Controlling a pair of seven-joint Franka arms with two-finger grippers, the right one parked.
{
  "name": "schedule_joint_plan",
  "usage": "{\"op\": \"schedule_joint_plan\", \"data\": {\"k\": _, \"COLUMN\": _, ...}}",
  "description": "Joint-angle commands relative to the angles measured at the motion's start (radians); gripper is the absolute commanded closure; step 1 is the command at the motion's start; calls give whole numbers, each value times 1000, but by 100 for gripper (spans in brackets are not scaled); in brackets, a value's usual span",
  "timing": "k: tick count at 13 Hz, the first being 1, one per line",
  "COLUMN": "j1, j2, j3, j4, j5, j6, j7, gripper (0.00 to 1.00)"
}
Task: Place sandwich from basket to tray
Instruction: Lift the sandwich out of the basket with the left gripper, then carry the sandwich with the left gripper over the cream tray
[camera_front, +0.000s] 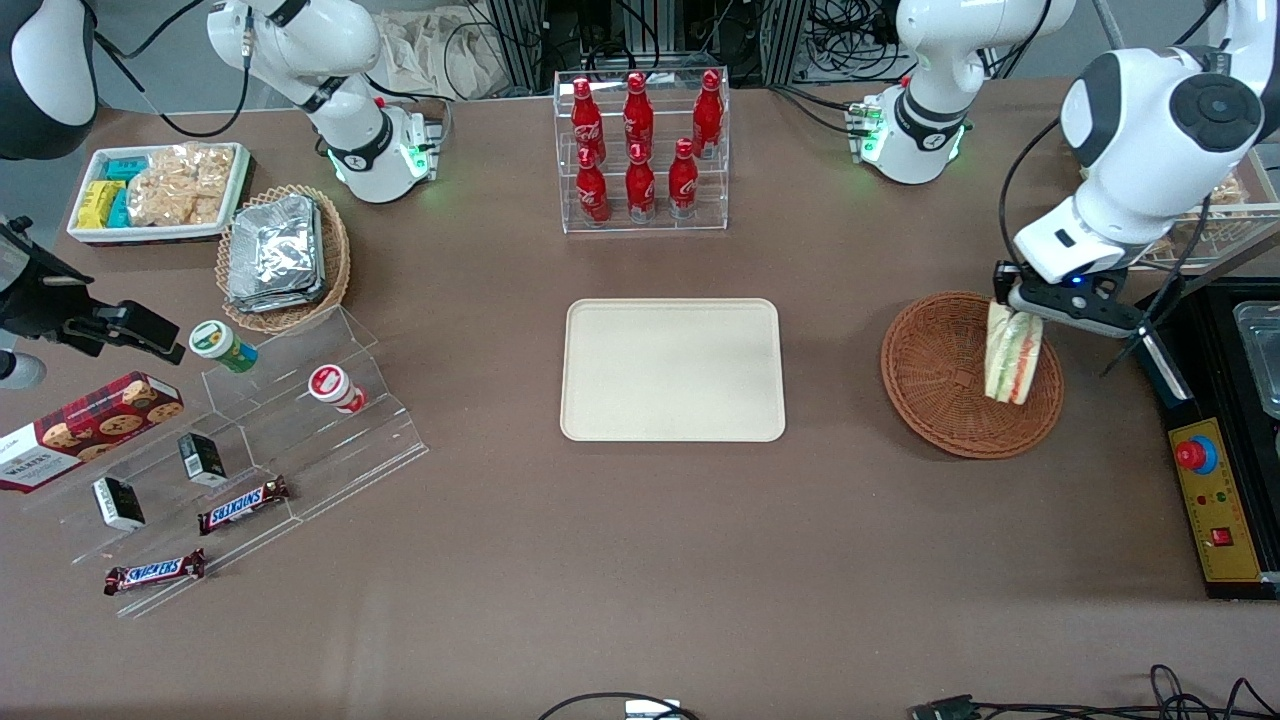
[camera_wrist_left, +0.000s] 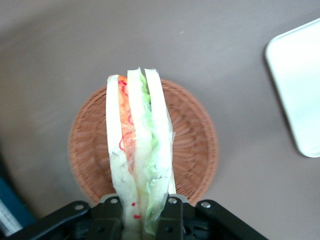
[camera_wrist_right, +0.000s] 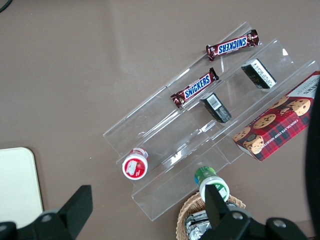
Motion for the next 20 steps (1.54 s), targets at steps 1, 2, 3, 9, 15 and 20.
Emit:
{"op": "schedule_joint_plan", "data": {"k": 1, "j1": 1, "j2": -3, "j3": -93, "j4": 27, "j5": -38, "j6": -23, "j7": -98, "gripper": 78}}
{"op": "schedule_joint_plan", "data": {"k": 2, "j1": 2, "j2": 2, "j3": -145, "j4": 37, "j5": -38, "j6": -17, "j7": -164, "gripper": 78}}
{"op": "schedule_joint_plan", "data": {"k": 3, "j1": 2, "j2": 17, "j3": -187, "j4": 53, "j5": -40, "j6": -15, "j7": -217, "gripper": 78}}
{"op": "schedule_joint_plan", "data": {"k": 9, "j1": 2, "j2": 121, "j3": -391, "j4": 80, "j5": -37, "j6": 93, "j7": -517, "gripper": 78}}
{"op": "schedule_joint_plan", "data": {"k": 15, "j1": 2, "j2": 234, "j3": -502, "j4": 80, "j5": -23, "j6": 184, "j7": -648, "gripper": 78}}
{"op": "schedule_joint_plan", "data": {"k": 20, "j1": 1, "j2": 323, "j3": -545, "j4": 77, "j5": -18, "j6": 222, "j7": -691, "gripper": 78}}
